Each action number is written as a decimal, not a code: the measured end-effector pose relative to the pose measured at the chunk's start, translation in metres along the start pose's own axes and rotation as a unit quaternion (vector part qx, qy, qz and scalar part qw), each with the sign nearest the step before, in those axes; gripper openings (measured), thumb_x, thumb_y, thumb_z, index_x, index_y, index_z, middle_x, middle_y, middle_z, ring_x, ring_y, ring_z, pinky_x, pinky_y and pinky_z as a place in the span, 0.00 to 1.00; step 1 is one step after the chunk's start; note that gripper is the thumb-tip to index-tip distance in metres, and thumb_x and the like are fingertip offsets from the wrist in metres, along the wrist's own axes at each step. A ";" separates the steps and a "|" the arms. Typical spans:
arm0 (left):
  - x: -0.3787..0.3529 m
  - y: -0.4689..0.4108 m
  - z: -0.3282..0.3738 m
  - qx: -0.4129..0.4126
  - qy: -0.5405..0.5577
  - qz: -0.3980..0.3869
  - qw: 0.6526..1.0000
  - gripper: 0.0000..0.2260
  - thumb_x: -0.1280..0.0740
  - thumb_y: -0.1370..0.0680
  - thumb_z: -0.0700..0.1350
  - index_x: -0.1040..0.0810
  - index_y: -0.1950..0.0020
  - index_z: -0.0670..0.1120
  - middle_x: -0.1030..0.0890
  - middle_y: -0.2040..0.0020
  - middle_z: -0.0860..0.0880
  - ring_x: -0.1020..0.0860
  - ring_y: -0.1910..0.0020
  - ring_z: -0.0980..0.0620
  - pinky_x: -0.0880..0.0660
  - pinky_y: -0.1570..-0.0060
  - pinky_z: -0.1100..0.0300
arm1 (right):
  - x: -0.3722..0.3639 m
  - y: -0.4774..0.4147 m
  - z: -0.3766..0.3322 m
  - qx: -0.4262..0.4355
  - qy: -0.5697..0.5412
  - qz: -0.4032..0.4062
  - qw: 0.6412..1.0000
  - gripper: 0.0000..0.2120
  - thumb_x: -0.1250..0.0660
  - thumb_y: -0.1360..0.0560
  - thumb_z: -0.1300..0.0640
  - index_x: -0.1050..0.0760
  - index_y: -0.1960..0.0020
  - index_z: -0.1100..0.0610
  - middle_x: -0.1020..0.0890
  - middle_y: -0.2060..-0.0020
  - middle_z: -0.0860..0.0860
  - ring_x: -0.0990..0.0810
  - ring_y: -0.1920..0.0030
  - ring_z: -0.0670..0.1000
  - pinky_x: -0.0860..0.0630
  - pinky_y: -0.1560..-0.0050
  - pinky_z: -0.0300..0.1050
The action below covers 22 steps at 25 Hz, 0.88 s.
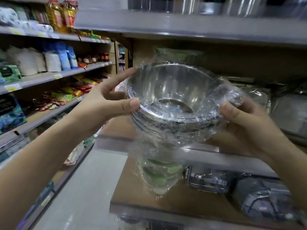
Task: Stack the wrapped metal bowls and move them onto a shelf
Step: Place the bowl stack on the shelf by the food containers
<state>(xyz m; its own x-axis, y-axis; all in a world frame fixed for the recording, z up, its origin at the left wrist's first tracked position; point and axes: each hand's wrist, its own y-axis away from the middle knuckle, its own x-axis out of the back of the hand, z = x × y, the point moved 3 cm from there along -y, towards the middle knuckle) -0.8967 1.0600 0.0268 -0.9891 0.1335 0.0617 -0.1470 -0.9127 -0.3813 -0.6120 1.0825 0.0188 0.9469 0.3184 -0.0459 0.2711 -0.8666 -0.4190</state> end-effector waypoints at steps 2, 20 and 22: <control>0.003 -0.018 -0.004 0.005 0.003 -0.009 1.000 0.42 0.20 0.47 0.50 0.27 0.34 0.58 0.17 0.63 0.47 0.18 0.66 0.56 0.23 0.63 0.67 | -0.001 -0.016 0.003 -0.009 -0.007 -0.002 1.000 0.44 0.18 0.53 0.42 0.26 0.37 0.43 0.13 0.57 0.45 0.14 0.56 0.45 0.17 0.54 0.45; 0.019 -0.076 -0.050 0.090 -0.018 -0.009 0.996 0.39 0.24 0.40 0.56 0.31 0.30 0.58 0.19 0.38 0.48 0.23 0.38 0.44 0.28 0.36 0.46 | 0.008 -0.071 0.047 -0.112 -0.009 0.026 0.993 0.13 0.32 0.34 0.49 0.20 0.53 0.55 0.12 0.61 0.47 0.14 0.58 0.46 0.19 0.64 0.40; 0.020 -0.073 -0.049 0.083 -0.026 -0.025 0.996 0.44 0.22 0.44 0.61 0.33 0.29 0.59 0.19 0.38 0.50 0.21 0.39 0.47 0.25 0.40 0.51 | 0.014 -0.070 0.050 -0.129 0.029 0.023 0.991 0.25 0.26 0.40 0.41 0.20 0.47 0.52 0.13 0.54 0.47 0.16 0.49 0.50 0.18 0.59 0.44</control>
<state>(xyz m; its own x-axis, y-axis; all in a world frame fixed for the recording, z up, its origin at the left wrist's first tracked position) -0.9062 1.1483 0.0105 -0.9785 0.1633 0.1257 -0.1879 -0.9575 -0.2188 -0.6264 1.1669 0.0023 0.9657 0.2596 -0.0044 0.2550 -0.9516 -0.1715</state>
